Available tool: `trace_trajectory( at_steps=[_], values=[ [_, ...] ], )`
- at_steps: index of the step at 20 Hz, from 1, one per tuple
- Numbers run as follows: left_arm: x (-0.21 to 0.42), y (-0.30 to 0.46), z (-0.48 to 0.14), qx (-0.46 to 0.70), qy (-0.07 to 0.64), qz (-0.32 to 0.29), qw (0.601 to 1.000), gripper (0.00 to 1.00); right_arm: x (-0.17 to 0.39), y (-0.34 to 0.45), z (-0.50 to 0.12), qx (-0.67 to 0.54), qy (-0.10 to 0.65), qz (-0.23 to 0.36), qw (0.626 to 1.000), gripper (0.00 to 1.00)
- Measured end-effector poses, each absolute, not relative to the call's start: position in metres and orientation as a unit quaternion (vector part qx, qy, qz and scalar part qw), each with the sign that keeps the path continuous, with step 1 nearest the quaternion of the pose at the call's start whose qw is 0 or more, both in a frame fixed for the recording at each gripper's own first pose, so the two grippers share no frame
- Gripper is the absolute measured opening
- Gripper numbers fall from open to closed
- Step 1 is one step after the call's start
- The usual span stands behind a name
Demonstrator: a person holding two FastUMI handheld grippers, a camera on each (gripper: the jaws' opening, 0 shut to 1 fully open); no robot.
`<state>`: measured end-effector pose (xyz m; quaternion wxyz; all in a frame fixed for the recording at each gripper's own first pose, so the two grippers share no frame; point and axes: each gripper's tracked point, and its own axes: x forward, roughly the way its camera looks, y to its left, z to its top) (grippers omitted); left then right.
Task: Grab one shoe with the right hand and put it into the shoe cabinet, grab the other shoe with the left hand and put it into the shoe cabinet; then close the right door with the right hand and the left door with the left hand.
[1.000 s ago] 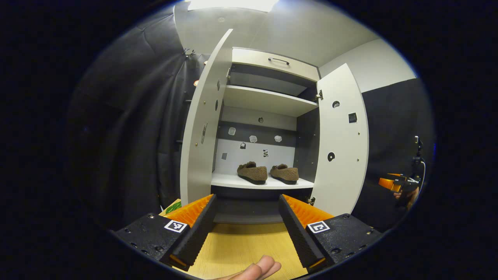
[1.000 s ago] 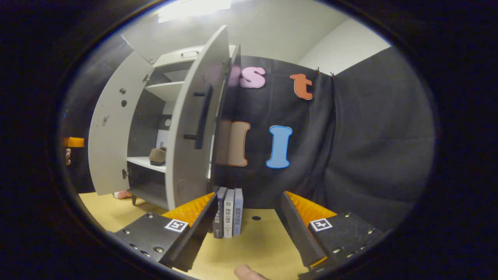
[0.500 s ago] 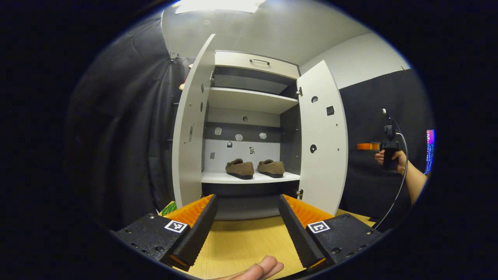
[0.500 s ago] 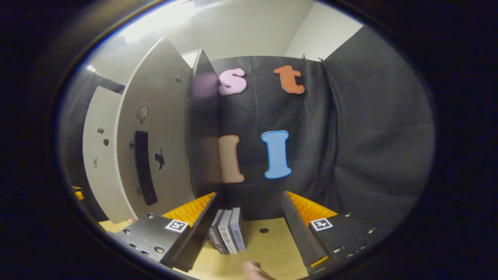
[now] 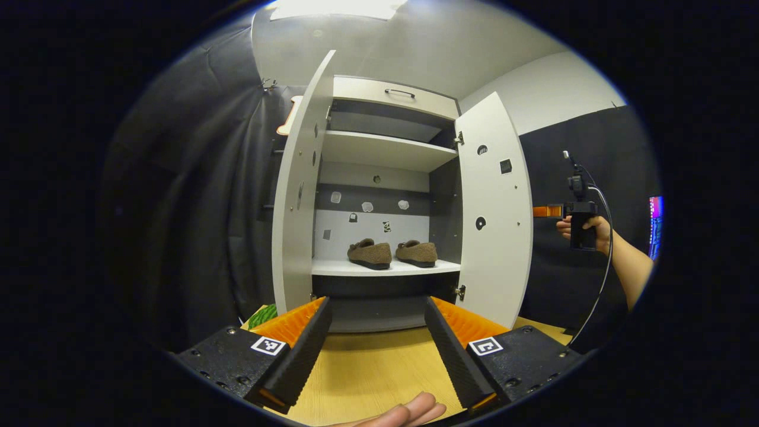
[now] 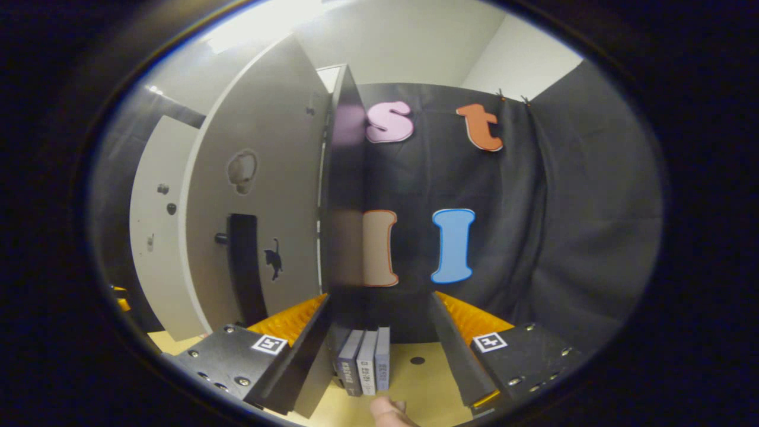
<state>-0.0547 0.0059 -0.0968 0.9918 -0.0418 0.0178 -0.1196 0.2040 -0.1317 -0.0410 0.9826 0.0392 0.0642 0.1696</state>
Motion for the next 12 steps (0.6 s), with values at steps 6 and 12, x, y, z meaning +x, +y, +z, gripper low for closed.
trace_trajectory(
  at_steps=[6,12],
  values=[
    [-0.055,0.015,-0.1,-0.06,0.02,-0.118,0.991,0.96,0.193,-0.097,-0.043,0.026,0.07,0.182,0.98,0.93],
    [-0.057,0.014,-0.103,-0.064,0.022,-0.118,0.991,0.96,0.182,-0.055,-0.037,0.015,0.061,0.201,0.978,0.93]
  ],
)
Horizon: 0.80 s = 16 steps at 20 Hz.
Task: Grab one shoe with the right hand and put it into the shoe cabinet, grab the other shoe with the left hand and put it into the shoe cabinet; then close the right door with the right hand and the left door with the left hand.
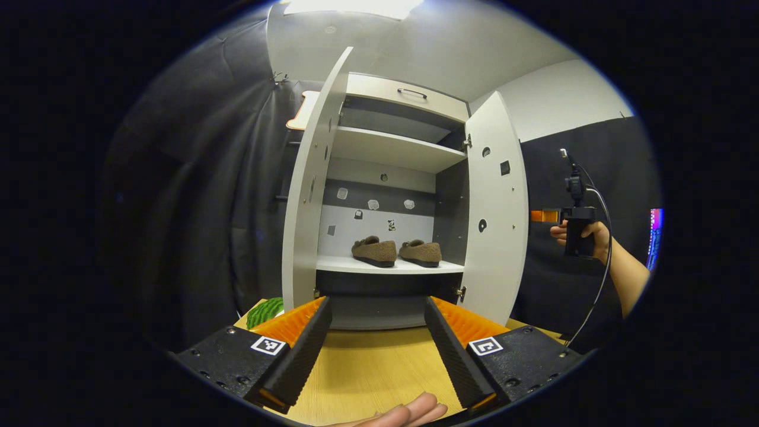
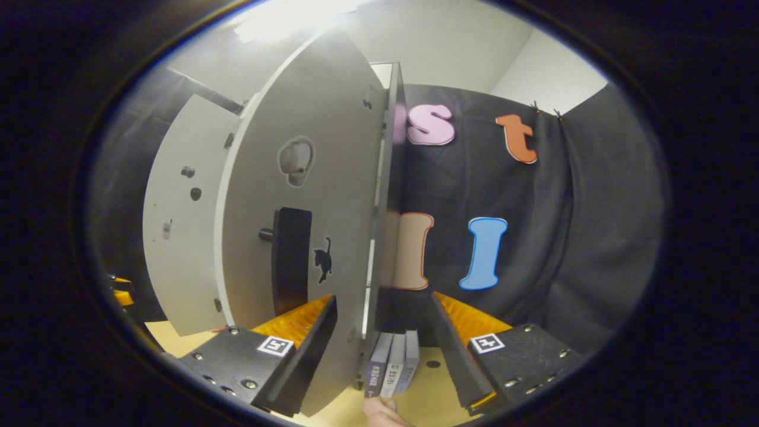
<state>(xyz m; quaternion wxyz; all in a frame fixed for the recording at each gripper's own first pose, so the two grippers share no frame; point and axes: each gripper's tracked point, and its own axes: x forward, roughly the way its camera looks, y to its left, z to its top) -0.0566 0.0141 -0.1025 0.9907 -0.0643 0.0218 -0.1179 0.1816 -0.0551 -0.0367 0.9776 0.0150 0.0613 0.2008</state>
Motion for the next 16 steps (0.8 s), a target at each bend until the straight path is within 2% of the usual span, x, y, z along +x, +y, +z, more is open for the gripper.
trace_trajectory(
  at_steps=[7,12,16],
  values=[
    [-0.056,0.016,-0.106,-0.063,0.028,-0.115,0.991,0.96,0.176,-0.026,-0.033,0.03,0.051,0.203,0.977,0.95],
    [-0.055,0.018,-0.108,-0.066,0.029,-0.112,0.991,0.96,0.174,0.004,-0.033,0.041,0.052,0.21,0.975,0.93],
    [-0.058,0.023,-0.107,-0.061,0.03,-0.107,0.992,0.96,0.176,0.042,-0.035,0.025,0.052,0.23,0.971,0.93]
  ],
)
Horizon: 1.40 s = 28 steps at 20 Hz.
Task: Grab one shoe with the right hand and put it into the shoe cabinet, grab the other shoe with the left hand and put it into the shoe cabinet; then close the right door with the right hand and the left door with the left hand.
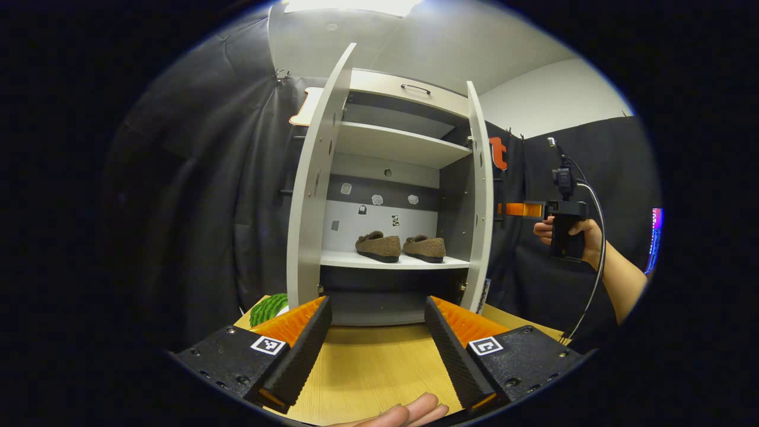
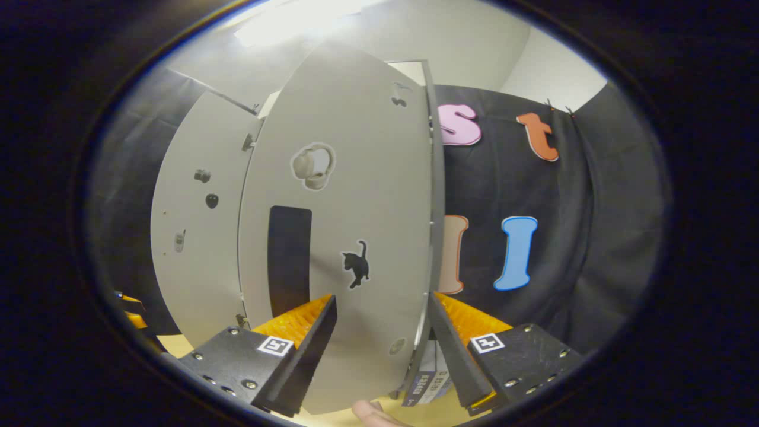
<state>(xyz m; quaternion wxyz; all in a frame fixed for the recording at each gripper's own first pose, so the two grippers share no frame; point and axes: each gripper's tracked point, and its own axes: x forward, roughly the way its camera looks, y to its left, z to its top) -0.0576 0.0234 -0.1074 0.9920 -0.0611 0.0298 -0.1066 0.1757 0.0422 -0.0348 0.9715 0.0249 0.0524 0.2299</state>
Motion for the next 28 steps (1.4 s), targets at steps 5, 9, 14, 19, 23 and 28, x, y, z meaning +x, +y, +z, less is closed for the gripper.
trace_trajectory(
  at_steps=[5,9,14,19,23,28],
  values=[
    [-0.063,0.049,-0.104,-0.045,0.02,-0.085,0.995,0.96,0.175,0.05,-0.047,0.017,0.055,0.227,0.972,0.98],
    [-0.063,0.073,-0.103,-0.04,0.017,-0.059,0.997,0.99,0.165,0.051,-0.053,0.038,0.059,0.23,0.971,0.98],
    [-0.057,0.116,-0.104,-0.048,0.018,-0.027,0.998,0.93,0.142,0.049,-0.072,0.063,0.07,0.224,0.97,0.98],
    [-0.04,0.17,-0.114,-0.08,0.046,-0.001,0.996,0.93,0.104,0.054,-0.085,0.086,0.069,0.239,0.965,0.98],
    [-0.014,0.217,-0.116,-0.077,0.058,0.007,0.995,0.96,0.071,0.055,-0.092,0.096,0.067,0.23,0.966,0.98],
    [0.024,0.255,-0.093,-0.069,0.032,-0.006,0.997,0.96,0.032,0.062,-0.104,0.074,0.082,0.196,0.974,0.98]
  ],
)
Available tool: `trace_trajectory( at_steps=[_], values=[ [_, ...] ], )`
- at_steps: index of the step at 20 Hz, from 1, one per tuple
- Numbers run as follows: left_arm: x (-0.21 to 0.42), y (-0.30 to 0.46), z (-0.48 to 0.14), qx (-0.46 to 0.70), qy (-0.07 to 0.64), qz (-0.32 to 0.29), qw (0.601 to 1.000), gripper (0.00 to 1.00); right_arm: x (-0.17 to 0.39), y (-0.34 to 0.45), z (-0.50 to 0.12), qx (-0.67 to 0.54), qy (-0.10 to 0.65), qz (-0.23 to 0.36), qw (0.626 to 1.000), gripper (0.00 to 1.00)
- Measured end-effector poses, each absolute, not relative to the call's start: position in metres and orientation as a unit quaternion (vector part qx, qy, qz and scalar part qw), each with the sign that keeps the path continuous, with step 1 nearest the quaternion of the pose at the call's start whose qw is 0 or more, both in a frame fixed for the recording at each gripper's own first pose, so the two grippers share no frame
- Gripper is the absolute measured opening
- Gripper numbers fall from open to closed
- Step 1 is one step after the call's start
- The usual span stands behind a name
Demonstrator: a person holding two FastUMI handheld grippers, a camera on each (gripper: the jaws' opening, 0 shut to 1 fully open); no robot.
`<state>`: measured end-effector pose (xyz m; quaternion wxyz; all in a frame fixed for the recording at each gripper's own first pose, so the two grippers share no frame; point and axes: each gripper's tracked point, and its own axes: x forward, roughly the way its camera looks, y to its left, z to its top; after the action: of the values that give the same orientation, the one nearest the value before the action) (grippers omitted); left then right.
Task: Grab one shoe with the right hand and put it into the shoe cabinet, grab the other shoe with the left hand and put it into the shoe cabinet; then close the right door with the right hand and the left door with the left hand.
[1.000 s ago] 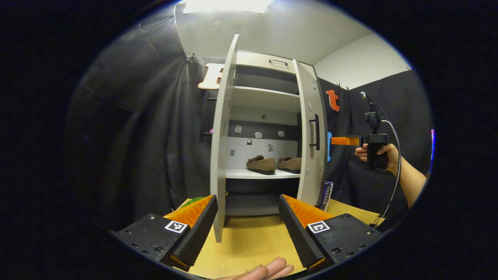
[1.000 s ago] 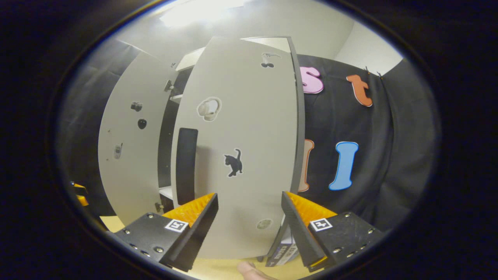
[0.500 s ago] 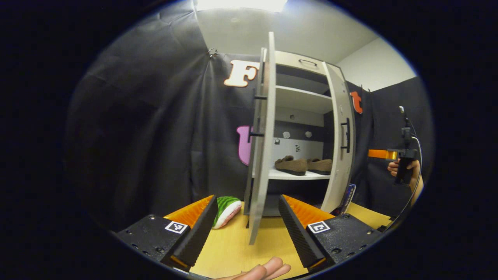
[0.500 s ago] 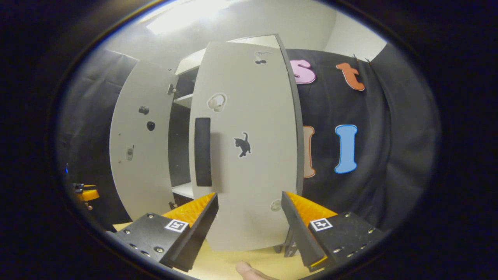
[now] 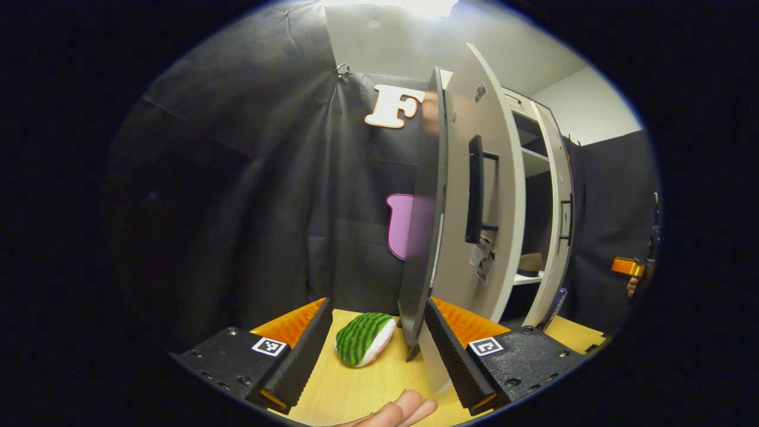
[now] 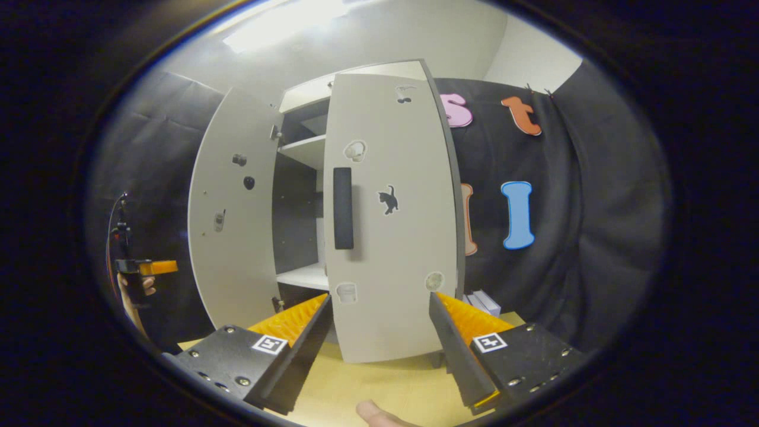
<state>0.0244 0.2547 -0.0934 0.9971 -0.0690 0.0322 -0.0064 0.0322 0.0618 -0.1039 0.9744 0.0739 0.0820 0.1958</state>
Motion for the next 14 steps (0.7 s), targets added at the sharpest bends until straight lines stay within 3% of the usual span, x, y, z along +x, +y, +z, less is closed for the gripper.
trace_trajectory(
  at_steps=[5,6,8,9,14],
  values=[
    [0.058,0.272,-0.052,-0.026,-0.015,-0.004,1.0,0.95,0.002,0.06,-0.1,0.063,0.07,0.158,0.983,0.98],
    [0.064,0.267,-0.043,-0.04,-0.016,-0.015,0.999,0.92,-0.005,0.06,-0.098,0.068,0.068,0.156,0.983,0.98],
    [0.078,0.257,-0.024,-0.083,-0.014,-0.04,0.996,0.98,-0.02,0.063,-0.092,0.079,0.058,0.157,0.983,0.98],
    [0.087,0.256,-0.016,-0.096,-0.012,-0.041,0.995,0.94,-0.027,0.062,-0.088,0.079,0.051,0.154,0.984,0.98],
    [0.107,0.236,0.001,-0.076,-0.008,-0.06,0.995,0.92,-0.054,0.058,-0.084,0.093,0.044,0.154,0.983,0.98]
  ],
)
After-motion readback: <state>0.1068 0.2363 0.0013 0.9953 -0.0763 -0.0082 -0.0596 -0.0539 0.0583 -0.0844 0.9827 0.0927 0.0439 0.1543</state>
